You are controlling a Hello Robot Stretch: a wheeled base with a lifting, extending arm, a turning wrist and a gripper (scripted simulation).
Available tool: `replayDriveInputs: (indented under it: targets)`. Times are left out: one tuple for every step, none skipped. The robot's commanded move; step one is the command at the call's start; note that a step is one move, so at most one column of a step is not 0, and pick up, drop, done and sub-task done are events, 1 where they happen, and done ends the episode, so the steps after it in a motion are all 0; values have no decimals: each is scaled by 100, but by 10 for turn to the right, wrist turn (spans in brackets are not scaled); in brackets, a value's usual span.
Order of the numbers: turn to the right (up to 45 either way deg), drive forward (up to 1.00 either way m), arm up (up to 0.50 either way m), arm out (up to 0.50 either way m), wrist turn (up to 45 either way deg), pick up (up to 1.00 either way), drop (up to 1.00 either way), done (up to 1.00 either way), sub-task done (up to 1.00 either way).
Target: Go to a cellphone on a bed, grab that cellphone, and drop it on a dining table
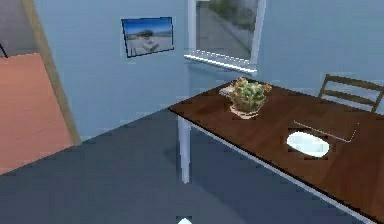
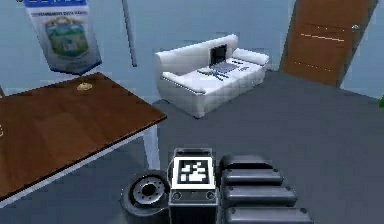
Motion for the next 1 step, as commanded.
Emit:
replayDriveInputs:
  targets:
    - [0, 25, 0, 0, 0, 0, 0, 0, 0]
